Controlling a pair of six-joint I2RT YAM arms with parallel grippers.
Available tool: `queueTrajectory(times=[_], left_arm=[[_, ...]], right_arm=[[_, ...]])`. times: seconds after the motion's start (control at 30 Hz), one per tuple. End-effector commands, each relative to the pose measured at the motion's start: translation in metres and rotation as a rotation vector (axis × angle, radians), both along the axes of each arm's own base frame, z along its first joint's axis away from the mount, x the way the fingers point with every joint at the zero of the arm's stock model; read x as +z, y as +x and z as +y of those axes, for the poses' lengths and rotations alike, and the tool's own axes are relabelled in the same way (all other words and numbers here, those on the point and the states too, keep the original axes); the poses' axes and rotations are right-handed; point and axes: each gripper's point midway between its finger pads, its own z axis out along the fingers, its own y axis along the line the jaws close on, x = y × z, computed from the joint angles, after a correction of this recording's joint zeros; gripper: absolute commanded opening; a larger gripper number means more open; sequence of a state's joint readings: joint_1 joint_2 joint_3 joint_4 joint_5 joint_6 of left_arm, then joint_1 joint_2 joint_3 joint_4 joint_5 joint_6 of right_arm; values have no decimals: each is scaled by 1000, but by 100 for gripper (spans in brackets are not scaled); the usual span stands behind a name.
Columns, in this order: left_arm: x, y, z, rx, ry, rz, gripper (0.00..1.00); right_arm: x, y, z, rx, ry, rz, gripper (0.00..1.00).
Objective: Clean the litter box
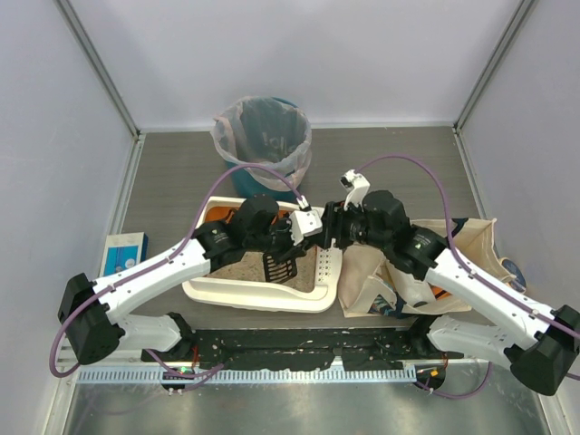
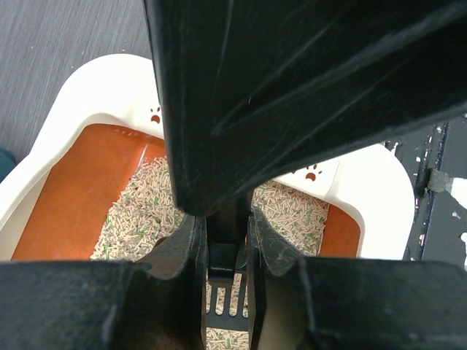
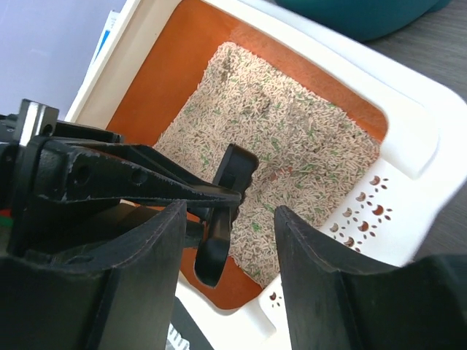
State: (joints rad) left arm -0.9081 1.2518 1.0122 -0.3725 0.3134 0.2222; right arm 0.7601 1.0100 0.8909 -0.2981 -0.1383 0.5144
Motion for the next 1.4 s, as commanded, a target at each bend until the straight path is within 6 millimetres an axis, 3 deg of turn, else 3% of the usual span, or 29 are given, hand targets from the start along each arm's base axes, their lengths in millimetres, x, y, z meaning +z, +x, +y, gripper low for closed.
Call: queueTrajectory(times=[0.0, 0.1, 0.17, 0.33, 0.4, 0.43, 0.47, 0.5, 0.57, 0.73, 0.87, 0.97, 1.03, 1.07, 1.17, 1.27, 1.37], left_arm=[[19, 1, -4, -18, -43, -53, 0], [18, 3, -2, -14, -35, -56, 0], [20, 2, -3, -15, -39, -58, 0], [25, 5, -2, 14, -48, -62, 0], [31, 9, -2, 46, -64, -57, 1], [33, 10, -2, 66, -70, -47, 6], [37, 12, -3, 76, -77, -47, 35], [37, 13, -3, 83, -78, -40, 53], [41, 14, -2, 104, -89, -20, 80], [63, 23, 3, 172, -187, 11, 97], [84, 36, 14, 267, -299, 71, 99], [98, 50, 34, 395, -388, 123, 99], [98, 68, 61, 554, -401, 117, 99], [106, 73, 78, 637, -436, 121, 100], [107, 82, 127, 859, -409, 71, 100], [98, 84, 175, 1056, -340, 58, 100], [75, 75, 214, 1192, -239, 129, 100]], right_arm=[[-13, -10, 18, 96, 31, 55, 56], [-17, -16, 24, 144, 41, 79, 52], [-18, -16, 24, 145, 40, 76, 44], [-23, -11, 20, 108, 24, 72, 1], [-23, -10, 18, 93, 23, 67, 1], [-25, -6, 14, 59, 13, 60, 1], [-24, -3, 11, 31, 15, 53, 1], [-18, -1, 6, 2, 29, 31, 1], [-15, 8, -5, -80, 35, 0, 1], [12, 20, -30, -249, 141, -99, 1], [18, 21, -39, -314, 201, -105, 1], [15, 21, -43, -345, 213, -83, 1], [11, 21, -46, -362, 203, -68, 1], [11, 22, -48, -374, 195, -66, 1], [9, 24, -50, -386, 162, -58, 1], [15, 25, -47, -374, 131, -57, 1], [25, 27, -42, -358, 107, -59, 1]])
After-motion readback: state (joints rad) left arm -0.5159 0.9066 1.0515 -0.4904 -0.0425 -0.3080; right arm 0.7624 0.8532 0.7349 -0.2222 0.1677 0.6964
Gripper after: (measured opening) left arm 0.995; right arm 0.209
